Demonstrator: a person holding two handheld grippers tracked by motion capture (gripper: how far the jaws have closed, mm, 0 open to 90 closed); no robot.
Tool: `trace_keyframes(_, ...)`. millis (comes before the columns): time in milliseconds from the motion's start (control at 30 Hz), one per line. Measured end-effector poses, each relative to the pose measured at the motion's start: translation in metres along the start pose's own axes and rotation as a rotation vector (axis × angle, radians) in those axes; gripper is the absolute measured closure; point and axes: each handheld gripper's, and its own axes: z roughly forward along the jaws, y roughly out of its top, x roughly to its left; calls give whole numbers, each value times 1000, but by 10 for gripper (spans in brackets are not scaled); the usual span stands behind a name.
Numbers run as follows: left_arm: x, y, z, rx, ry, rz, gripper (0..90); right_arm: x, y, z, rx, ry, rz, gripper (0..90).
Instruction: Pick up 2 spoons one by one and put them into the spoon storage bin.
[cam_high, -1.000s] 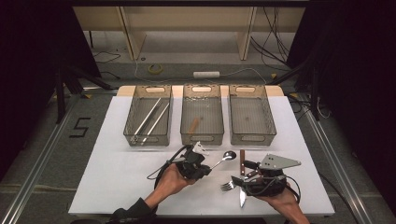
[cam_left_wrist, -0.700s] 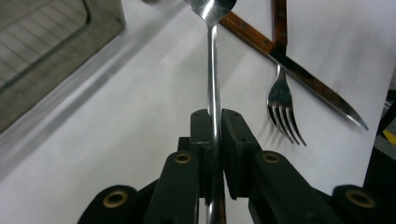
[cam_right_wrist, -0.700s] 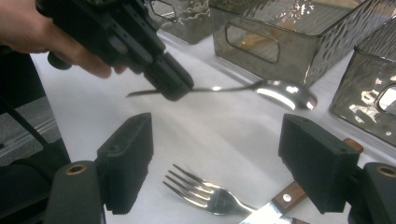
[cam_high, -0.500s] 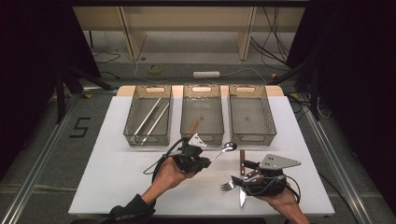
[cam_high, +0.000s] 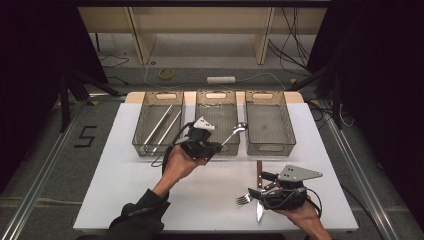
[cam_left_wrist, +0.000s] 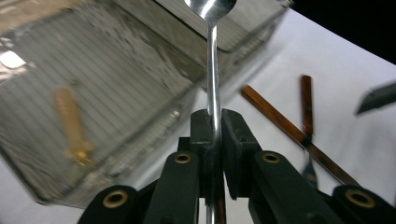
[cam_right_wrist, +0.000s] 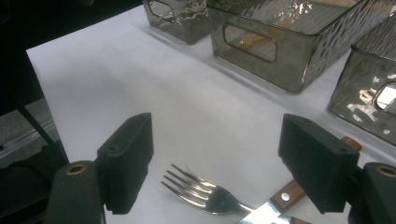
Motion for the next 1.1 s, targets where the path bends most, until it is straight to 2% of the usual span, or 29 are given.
trace_keyframes(200, 22, 13, 9, -7, 48, -55, 830, -1, 0, 0, 2, 2, -1, 273)
trace_keyframes(333, 38, 18, 15, -14, 71, -108, 830, -1, 0, 0, 1, 1, 0, 272)
trace_keyframes(533, 54, 21, 20, -11, 100, -145, 830, -1, 0, 0, -1, 3, -1, 273)
trace_keyframes(633, 59, 22, 23, -13, 104, -171, 830, -1, 0, 0, -2, 3, -2, 273)
trace_keyframes(1100, 69, 26, 33, -8, 124, -199, 830, -1, 0, -1, -2, 5, -1, 273)
